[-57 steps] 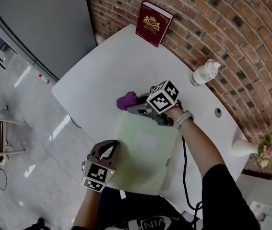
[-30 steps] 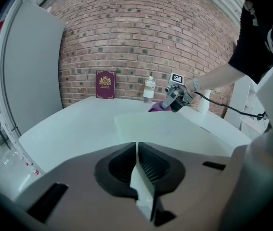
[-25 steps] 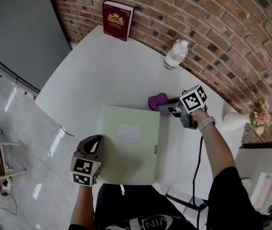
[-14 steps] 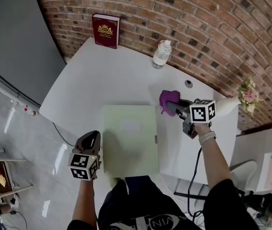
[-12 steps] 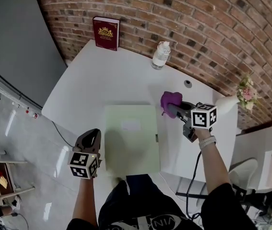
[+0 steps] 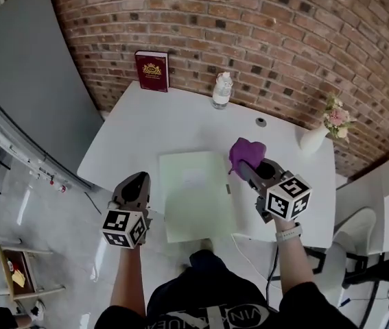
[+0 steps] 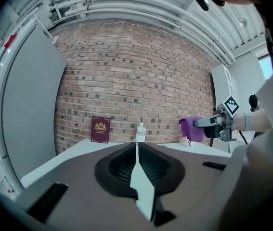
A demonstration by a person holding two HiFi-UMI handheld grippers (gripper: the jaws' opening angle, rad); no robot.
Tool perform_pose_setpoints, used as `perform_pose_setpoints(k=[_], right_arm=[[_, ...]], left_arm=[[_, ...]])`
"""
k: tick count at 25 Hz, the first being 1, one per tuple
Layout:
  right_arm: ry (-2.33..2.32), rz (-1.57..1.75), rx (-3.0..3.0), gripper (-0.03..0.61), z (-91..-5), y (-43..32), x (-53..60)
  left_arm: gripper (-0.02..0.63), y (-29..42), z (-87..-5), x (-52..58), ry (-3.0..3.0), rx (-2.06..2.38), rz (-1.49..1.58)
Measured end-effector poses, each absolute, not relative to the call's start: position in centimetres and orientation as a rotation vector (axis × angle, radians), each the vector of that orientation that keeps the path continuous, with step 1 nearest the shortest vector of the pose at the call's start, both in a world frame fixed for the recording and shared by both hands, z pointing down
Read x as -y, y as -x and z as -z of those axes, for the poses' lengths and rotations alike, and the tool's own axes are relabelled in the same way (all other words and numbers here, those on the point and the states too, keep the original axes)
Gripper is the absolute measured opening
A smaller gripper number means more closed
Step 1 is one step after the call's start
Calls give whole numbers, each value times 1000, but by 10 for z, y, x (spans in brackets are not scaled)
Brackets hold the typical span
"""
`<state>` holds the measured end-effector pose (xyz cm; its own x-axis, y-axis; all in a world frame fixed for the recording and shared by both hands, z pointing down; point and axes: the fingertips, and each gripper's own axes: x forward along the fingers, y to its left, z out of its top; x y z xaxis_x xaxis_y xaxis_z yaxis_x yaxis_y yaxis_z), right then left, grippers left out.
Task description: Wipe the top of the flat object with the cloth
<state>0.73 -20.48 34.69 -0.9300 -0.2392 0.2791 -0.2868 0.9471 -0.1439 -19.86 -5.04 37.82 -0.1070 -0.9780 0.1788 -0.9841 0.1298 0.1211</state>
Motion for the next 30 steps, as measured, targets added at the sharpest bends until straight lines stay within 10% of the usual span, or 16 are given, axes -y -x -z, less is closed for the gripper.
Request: perform_pose_setpoints(k=[30], right_arm=[[-533,-84,2954,61,-310,-65,64]], left_arm=[[21,139,-313,-64,-1990,2323,187]])
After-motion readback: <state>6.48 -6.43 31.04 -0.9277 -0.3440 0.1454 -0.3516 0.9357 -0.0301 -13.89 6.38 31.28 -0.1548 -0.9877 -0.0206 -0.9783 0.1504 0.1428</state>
